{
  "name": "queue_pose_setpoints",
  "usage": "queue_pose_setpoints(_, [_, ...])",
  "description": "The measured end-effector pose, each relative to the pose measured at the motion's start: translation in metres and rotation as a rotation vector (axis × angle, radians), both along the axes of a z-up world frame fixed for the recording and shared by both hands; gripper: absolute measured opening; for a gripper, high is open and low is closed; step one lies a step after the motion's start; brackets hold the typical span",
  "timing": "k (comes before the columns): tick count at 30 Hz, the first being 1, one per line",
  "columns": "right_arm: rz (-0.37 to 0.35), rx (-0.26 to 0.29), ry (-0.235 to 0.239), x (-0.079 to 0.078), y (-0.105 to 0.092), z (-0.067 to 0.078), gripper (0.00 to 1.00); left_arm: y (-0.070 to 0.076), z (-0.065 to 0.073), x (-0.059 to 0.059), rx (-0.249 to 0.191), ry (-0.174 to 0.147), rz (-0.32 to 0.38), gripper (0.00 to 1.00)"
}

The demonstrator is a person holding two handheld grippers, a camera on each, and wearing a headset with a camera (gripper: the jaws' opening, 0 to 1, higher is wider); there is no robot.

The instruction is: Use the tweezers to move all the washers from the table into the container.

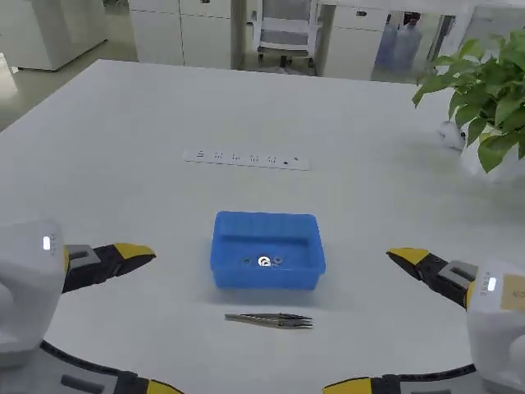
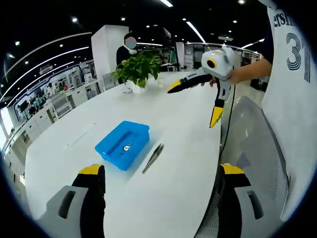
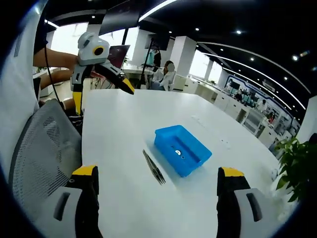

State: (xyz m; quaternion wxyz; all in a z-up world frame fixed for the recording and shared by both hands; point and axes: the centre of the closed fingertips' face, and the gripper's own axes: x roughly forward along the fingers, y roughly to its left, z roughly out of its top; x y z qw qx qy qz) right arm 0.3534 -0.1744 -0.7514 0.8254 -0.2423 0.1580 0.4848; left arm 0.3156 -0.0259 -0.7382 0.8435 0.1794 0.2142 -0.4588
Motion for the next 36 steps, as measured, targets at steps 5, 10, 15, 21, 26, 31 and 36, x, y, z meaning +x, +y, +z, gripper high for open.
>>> queue_pose_setpoints(5, [-0.019,-0.010,-0.012,-0.009,-0.006,0.001,1.00,0.001,0.008,-0.002,0.009,-0.020,0.011,0.99])
queue_pose_setpoints(10, [-0.031,-0.055,-0.031,-0.016,-0.010,-0.003,1.00,0.003,0.013,-0.004,0.009,-0.019,0.025,0.99])
queue_pose_setpoints(15, [-0.036,-0.063,-0.027,-0.020,-0.014,-0.004,1.00,0.007,0.011,-0.009,0.024,-0.014,0.022,0.99])
queue_pose_setpoints(21, [-0.038,-0.076,0.006,-0.022,-0.020,-0.009,1.00,0.009,0.009,-0.013,0.030,-0.015,0.025,0.99])
queue_pose_setpoints(26, [-0.019,-0.079,0.015,-0.024,-0.019,-0.009,1.00,0.009,0.010,-0.015,0.026,-0.017,0.029,0.99])
queue_pose_setpoints(31, [-0.004,-0.097,0.019,-0.026,-0.017,-0.012,1.00,0.010,0.007,-0.016,0.042,-0.008,0.030,0.99])
queue_pose_setpoints(36, [-0.014,-0.086,0.015,-0.019,-0.020,-0.008,1.00,0.011,0.009,-0.013,0.041,-0.011,0.038,0.99])
